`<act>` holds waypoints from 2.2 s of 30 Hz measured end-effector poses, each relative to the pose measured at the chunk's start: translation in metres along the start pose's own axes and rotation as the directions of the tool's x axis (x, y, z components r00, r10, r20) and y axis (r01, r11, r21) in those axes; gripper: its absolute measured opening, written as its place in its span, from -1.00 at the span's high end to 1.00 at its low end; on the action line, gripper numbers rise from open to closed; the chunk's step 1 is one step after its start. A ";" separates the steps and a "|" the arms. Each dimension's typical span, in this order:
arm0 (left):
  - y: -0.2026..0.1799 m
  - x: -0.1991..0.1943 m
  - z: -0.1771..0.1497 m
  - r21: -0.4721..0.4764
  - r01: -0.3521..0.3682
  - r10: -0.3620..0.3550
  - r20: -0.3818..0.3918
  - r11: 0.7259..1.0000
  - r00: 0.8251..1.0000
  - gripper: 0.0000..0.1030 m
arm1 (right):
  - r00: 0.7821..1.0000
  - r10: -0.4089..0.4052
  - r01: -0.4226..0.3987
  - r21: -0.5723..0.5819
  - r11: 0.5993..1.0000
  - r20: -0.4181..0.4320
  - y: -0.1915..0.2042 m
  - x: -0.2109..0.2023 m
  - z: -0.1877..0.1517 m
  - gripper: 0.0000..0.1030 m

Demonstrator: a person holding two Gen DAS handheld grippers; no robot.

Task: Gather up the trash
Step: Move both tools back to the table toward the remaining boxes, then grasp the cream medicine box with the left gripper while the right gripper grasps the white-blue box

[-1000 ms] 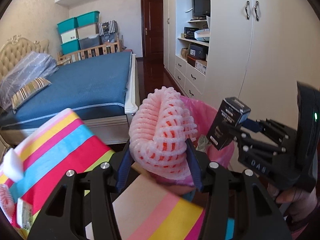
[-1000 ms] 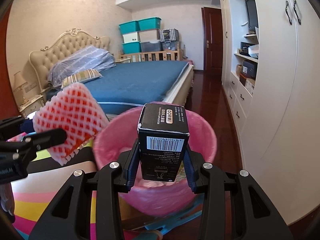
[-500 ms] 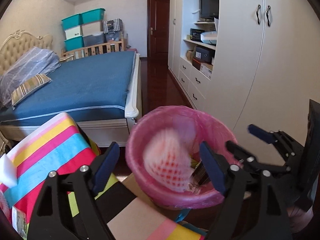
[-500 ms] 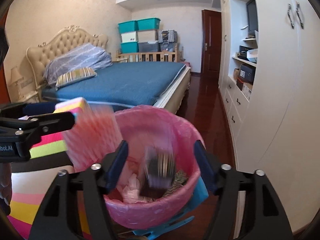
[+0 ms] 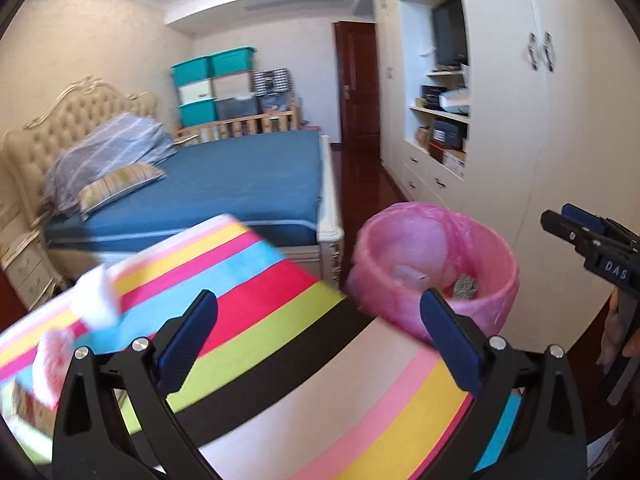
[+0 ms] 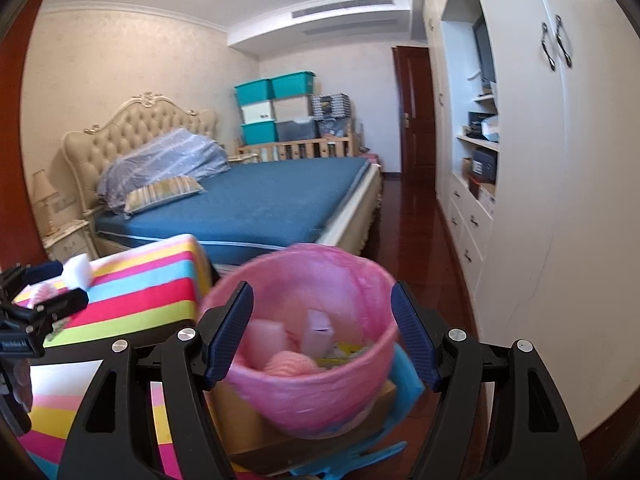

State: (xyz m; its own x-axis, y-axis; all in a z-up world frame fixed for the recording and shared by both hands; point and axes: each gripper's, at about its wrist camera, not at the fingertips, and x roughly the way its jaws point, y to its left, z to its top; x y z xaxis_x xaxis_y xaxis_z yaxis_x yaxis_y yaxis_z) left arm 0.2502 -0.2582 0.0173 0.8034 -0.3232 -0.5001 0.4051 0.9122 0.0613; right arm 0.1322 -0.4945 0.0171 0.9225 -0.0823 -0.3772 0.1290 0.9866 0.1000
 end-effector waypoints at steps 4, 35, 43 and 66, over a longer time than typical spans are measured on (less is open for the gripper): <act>0.032 -0.023 -0.030 -0.043 -0.040 0.038 -0.044 0.998 0.998 -0.90 | 0.997 0.069 -0.069 -0.031 0.997 -0.016 0.041 0.001 -0.007 -0.37; 0.226 -0.073 -0.115 -0.183 -0.469 0.426 -0.232 0.864 0.875 -0.82 | 0.922 0.309 -0.365 -0.253 0.896 -0.234 0.301 0.020 -0.062 -0.39; 0.236 -0.092 -0.125 -0.194 -0.402 0.359 -0.221 0.895 0.907 -0.05 | 0.907 0.310 -0.376 -0.219 0.900 -0.286 0.325 0.041 -0.069 -0.39; 0.256 -0.147 -0.170 -0.197 -0.490 0.450 -0.214 0.849 0.867 -0.06 | 0.908 0.162 -0.279 -0.269 0.922 -0.386 0.438 0.104 -0.079 -0.48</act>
State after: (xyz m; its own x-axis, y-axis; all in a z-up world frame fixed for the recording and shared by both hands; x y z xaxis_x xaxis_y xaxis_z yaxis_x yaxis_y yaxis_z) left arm 0.1616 0.0658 -0.0398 0.7852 0.1845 -0.5911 -0.1352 0.9826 0.1271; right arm 0.2560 -0.0597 -0.0513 0.7185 0.1392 -0.6814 -0.2360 0.9704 -0.0506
